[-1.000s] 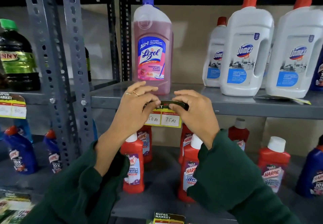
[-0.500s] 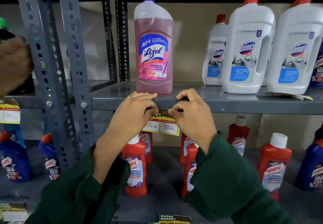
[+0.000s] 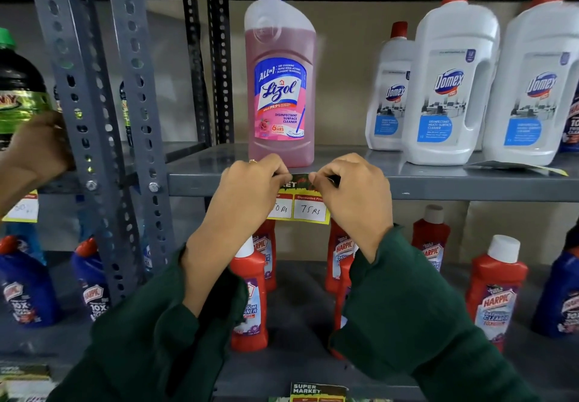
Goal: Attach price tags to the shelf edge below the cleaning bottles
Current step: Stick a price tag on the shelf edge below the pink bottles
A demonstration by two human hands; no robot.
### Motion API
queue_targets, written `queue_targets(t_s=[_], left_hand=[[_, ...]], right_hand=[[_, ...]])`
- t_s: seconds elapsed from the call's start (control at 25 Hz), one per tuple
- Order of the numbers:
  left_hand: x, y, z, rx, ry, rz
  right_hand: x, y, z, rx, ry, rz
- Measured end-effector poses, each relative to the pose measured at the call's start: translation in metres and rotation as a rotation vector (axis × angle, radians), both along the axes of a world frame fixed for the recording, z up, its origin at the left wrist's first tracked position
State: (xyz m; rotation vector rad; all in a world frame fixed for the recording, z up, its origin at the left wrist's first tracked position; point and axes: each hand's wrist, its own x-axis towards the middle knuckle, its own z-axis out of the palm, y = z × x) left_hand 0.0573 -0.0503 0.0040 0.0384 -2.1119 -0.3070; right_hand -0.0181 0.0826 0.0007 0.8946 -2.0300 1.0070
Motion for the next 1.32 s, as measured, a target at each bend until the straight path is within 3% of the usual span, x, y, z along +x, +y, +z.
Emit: queue_targets(t_s=[0.2, 0.44, 0.56, 0.8, 1.0, 1.32], left_hand=[[-0.006, -0.008, -0.009, -0.086, 0.028, 0.016], [-0.011, -0.015, -0.008, -0.033, 0.079, -0.097], [-0.014, -0.014, -0.008, -0.053, 0.107, -0.099], [-0.012, -0.020, -0.004, 0.094, -0.033, -0.042], [-0.005, -0.034, 0.006, 0.045, -0.136, -0.142], [-0.010, -0.027, 0.002, 0.016, -0.102, -0.086]], right_hand=[[0.003, -0.001, 0.001, -0.017, -0.016, 0.010], [0.005, -0.003, 0.006, 0.085, -0.085, 0.006], [0.002, -0.008, -0.002, 0.112, -0.001, -0.034], [0.000, -0.002, 0.001, 0.066, -0.047, -0.012], [-0.009, 0.007, 0.007, 0.115, -0.098, 0.057], [-0.009, 0.016, 0.006, 0.242, -0.002, 0.090]])
